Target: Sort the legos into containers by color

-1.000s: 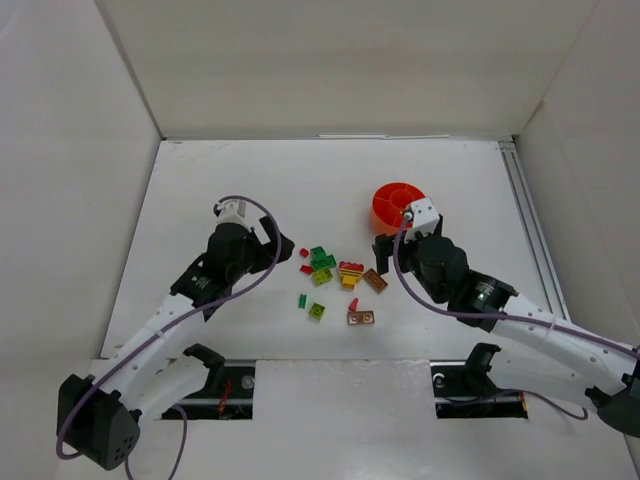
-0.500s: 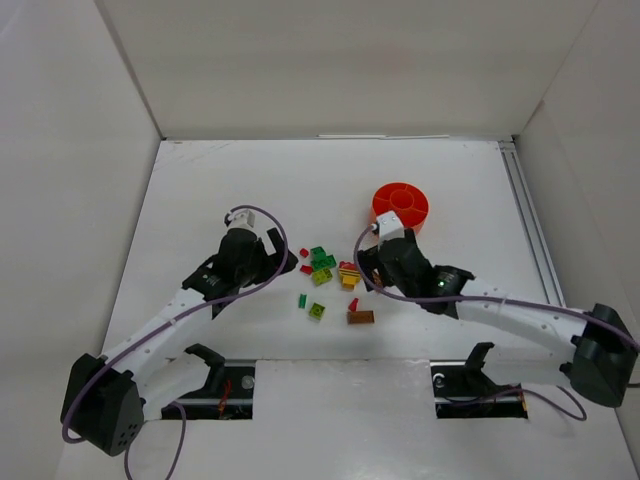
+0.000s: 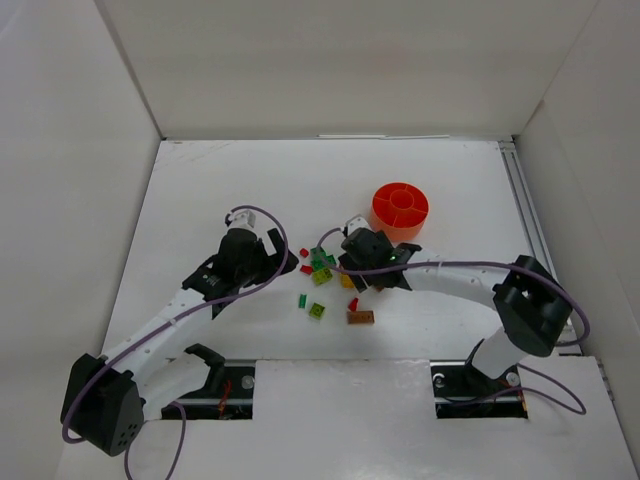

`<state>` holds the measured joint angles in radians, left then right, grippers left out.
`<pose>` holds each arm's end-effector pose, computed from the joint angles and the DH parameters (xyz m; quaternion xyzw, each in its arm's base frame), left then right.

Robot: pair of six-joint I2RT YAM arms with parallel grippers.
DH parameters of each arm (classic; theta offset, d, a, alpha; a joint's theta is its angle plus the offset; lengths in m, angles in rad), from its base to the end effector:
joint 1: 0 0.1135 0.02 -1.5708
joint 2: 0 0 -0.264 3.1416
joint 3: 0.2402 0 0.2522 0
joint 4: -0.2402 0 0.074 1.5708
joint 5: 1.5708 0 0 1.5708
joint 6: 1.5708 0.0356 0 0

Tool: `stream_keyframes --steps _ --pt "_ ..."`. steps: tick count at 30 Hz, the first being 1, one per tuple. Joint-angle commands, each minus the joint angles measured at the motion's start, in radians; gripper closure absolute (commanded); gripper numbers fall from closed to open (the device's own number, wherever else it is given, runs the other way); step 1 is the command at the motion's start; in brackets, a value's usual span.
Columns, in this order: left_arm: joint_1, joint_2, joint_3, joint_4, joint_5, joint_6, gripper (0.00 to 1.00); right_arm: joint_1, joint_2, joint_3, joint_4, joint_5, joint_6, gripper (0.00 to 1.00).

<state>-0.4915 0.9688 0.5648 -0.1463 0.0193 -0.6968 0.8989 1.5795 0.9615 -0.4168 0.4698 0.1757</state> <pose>0.1872 -0.1010 0.2327 -0.0847 0.8685 -0.2804 0.4000 0.2060 0.2331 0.1935 -0.2741 0.8990 -0.0610 0.3361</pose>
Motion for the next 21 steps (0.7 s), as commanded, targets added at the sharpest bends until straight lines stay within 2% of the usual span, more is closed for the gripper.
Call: stream_keyframes --steps 1,4,9,21 --pt "-0.005 -0.001 -0.019 0.025 0.014 0.006 0.0 -0.064 -0.013 0.005 -0.016 -0.094 -0.036 0.19" --pt "-0.005 0.008 -0.019 0.036 0.014 0.006 0.0 -0.086 -0.041 -0.052 0.03 -0.201 -0.085 0.19" --pt "-0.005 0.008 -0.009 0.036 0.014 0.016 0.0 -0.098 -0.015 -0.053 0.039 -0.243 -0.133 0.19" --pt "-0.005 0.008 -0.009 0.025 -0.018 0.006 0.0 -0.117 0.097 0.022 0.059 -0.263 -0.142 0.44"
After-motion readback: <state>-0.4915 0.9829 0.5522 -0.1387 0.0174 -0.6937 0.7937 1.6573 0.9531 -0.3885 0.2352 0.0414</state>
